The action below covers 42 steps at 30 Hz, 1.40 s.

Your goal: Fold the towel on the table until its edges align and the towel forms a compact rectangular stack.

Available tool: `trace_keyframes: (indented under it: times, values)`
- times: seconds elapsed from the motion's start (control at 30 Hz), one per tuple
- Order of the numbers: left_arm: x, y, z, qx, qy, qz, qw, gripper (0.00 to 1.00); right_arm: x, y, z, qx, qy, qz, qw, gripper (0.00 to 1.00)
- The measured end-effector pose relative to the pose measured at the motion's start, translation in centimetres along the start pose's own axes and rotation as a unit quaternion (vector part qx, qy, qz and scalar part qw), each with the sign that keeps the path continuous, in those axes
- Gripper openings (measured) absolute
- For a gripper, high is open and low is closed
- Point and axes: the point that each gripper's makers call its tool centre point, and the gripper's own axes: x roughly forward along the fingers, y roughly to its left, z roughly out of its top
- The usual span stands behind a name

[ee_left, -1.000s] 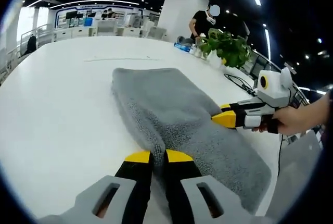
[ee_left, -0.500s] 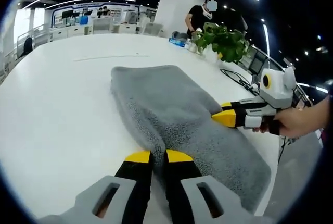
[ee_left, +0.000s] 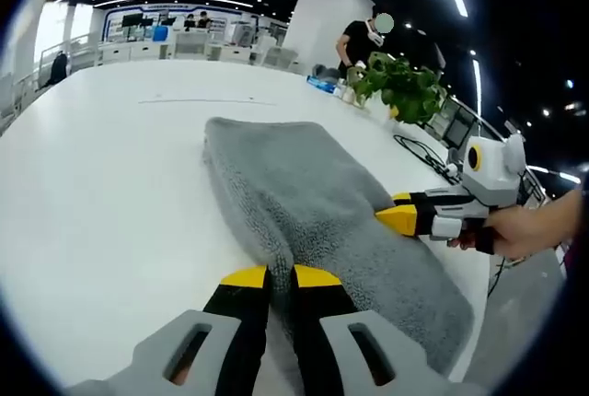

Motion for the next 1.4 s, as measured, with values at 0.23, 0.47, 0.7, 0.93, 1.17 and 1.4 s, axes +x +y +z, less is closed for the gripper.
trace_keyframes:
  times: [0.23,0.47,0.7,0.93,1.17,1.4]
  values:
    - [-0.2,-0.1,-0.3,-0.029,-0.021,0.021,0.9991,0.09,0.0,-0.1,-0.1,-0.003,-0.004,-0.021,0.9998,0.10]
    - [-0.8,-0.5,-0.8,-0.029,-0.029,0.022,0.9989,0.09,0.2,-0.1,0.1,0.006,0.050,0.030,0.9983,0.12]
    - [-1.4,1.0,0.0,-0.038,-0.020,0.008,0.9991,0.19,-1.0,-0.4,1.1,-0.016,0.054,0.026,0.9981,0.18]
    - [-3.1,2.6,1.6,-0.050,-0.033,0.028,0.9978,0.26,-2.8,-1.4,3.1,0.012,0.012,0.027,0.9995,0.23]
    - [-4.7,1.9,3.1,-0.041,-0.041,0.009,0.9983,0.34,-4.7,-1.9,2.8,0.012,0.010,0.023,0.9996,0.33]
    - [-5.7,-0.1,3.9,0.042,-0.037,-0.011,0.9984,0.46,-5.6,-1.4,2.4,-0.001,0.019,0.034,0.9993,0.40]
